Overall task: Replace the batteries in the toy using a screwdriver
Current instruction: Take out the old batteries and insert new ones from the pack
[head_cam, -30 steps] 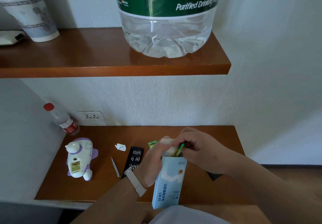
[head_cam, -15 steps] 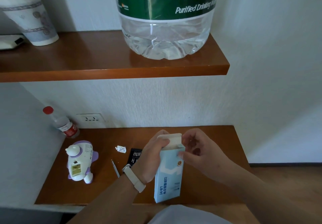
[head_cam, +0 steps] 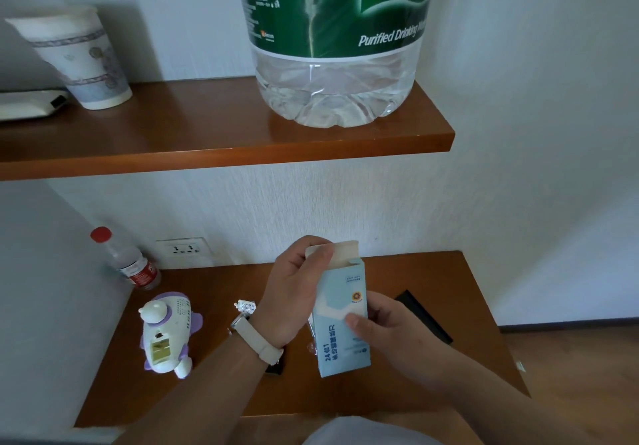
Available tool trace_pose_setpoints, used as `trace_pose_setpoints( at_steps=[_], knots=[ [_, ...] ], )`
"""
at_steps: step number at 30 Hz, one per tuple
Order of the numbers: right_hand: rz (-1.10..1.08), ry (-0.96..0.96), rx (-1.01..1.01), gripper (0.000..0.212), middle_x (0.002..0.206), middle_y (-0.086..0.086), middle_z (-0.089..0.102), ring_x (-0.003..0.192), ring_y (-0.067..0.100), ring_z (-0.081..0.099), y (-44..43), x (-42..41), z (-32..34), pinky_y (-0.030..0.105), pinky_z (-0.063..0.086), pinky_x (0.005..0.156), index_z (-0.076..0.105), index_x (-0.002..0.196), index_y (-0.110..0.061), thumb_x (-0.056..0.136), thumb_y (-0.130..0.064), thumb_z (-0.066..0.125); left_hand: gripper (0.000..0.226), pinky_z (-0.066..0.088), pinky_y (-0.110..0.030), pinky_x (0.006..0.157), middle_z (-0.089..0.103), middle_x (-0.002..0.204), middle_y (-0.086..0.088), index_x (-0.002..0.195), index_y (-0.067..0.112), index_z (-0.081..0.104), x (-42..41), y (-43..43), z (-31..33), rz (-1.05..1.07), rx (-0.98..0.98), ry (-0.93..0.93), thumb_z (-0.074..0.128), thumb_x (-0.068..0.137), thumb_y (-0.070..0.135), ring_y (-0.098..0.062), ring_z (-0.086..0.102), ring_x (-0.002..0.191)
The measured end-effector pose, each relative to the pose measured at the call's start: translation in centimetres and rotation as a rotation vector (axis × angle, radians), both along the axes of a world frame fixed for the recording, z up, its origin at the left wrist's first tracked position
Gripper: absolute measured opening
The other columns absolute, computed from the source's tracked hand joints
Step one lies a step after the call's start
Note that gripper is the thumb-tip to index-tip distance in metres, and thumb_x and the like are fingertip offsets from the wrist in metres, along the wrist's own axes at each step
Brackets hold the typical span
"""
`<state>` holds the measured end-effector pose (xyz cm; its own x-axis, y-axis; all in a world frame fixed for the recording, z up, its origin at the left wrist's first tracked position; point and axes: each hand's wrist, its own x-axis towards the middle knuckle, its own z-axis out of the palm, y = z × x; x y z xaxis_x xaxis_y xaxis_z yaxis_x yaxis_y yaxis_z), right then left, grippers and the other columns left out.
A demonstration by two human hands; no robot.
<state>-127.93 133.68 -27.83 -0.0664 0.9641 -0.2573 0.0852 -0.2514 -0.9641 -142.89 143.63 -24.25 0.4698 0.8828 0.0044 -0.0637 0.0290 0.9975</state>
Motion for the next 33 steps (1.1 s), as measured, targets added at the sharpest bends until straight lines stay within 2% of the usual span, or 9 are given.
trace_pose_setpoints(
  at_steps=[4,7,10,13,16,20,25,29,33],
  knots=[
    [-0.041,-0.015,0.019,0.039,0.116,0.0,0.071,0.106,0.02,0.069,-0.2,-0.7,-0.2,0.046,0.056,0.091,0.061,0.118,-0.018,0.09,-0.044,0.06,0.023,0.052,-0.038,0.064,0.071,0.085,-0.005,0.087,0.03,0.073,-1.3,-0.4,0.2,0.004,0.033,0.004,0.058,0.085,0.048,-0.024,0.066,0.079],
    [-0.075,-0.02,0.034,0.034,0.112,0.001,0.072,0.102,0.021,0.07,-0.4,-1.5,-0.2,0.043,0.058,0.086,0.062,0.114,-0.017,0.091,-0.043,0.06,0.017,0.055,-0.039,0.068,0.075,0.092,-0.002,0.091,0.028,0.076,-2.4,-0.4,0.0,0.016,0.038,0.02,0.058,0.091,0.031,-0.023,0.07,0.085],
    [-0.102,-0.023,0.02,0.032,0.106,-0.001,0.074,0.097,0.02,0.072,-0.7,-2.3,0.0,0.04,0.059,0.081,0.061,0.111,-0.018,0.089,-0.042,0.059,0.02,0.058,-0.031,0.07,0.076,0.095,0.002,0.095,0.028,0.076,-3.4,-0.2,-0.1,0.002,0.045,0.037,0.062,0.094,0.014,-0.017,0.072,0.089],
    [-0.109,-0.037,0.006,0.034,0.104,-0.001,0.074,0.095,0.019,0.072,-1.0,-3.4,0.0,0.039,0.06,0.08,0.06,0.112,-0.018,0.088,-0.042,0.059,0.019,0.058,-0.035,0.071,0.075,0.094,0.001,0.093,0.031,0.076,-4.4,-0.2,-0.3,0.005,0.046,0.051,0.062,0.086,0.021,-0.019,0.072,0.089],
    [-0.12,-0.044,0.006,0.033,0.103,0.0,0.074,0.094,0.019,0.072,-1.3,-4.6,0.0,0.038,0.06,0.078,0.061,0.111,-0.015,0.089,-0.04,0.059,0.014,0.058,-0.038,0.072,0.076,0.096,-0.001,0.099,0.022,0.073,-5.4,-0.1,-0.8,0.01,0.024,0.072,0.063,0.095,0.012,-0.02,0.073,0.09],
    [-0.158,-0.055,0.015,0.03,0.1,0.003,0.074,0.089,0.02,0.073,-1.6,-6.5,-0.6,0.039,0.06,0.076,0.062,0.105,-0.015,0.088,-0.04,0.061,0.029,0.056,-0.031,0.07,0.076,0.09,0.001,0.086,0.025,0.076,-7.1,0.0,-1.0,-0.003,0.004,0.088,0.06,0.096,0.003,-0.014,0.072,0.084],
    [-0.198,0.024,-0.009,0.021,0.096,0.001,0.075,0.086,0.02,0.073,-2.4,-8.8,-1.4,0.028,0.055,0.068,0.063,0.102,-0.019,0.09,-0.035,0.059,0.033,0.056,-0.037,0.074,0.076,0.091,0.001,0.08,0.033,0.079,-8.9,-0.2,-2.2,-0.019,0.019,0.102,0.063,0.095,0.008,-0.012,0.07,0.084],
    [-0.212,0.059,-0.029,0.02,0.09,0.001,0.075,0.08,0.019,0.073,-3.0,-9.3,-1.5,0.025,0.054,0.064,0.062,0.099,-0.015,0.09,-0.033,0.058,0.021,0.054,-0.018,0.068,0.074,0.096,0.012,0.093,0.035,0.075,-9.7,-0.9,-3.0,-0.028,0.16,0.204,0.065,0.095,0.018,-0.004,0.068,0.089],
    [-0.191,0.059,-0.043,0.021,0.09,0.004,0.075,0.079,0.023,0.073,-3.5,-8.7,-1.7,0.026,0.055,0.065,0.062,0.1,-0.014,0.092,-0.033,0.058,0.012,0.056,-0.021,0.068,0.069,0.107,0.013,0.098,0.04,0.069,-10.0,-1.2,-4.1,-0.068,0.302,0.271,0.064,0.088,0.035,-0.006,0.066,0.097]
  ],
)
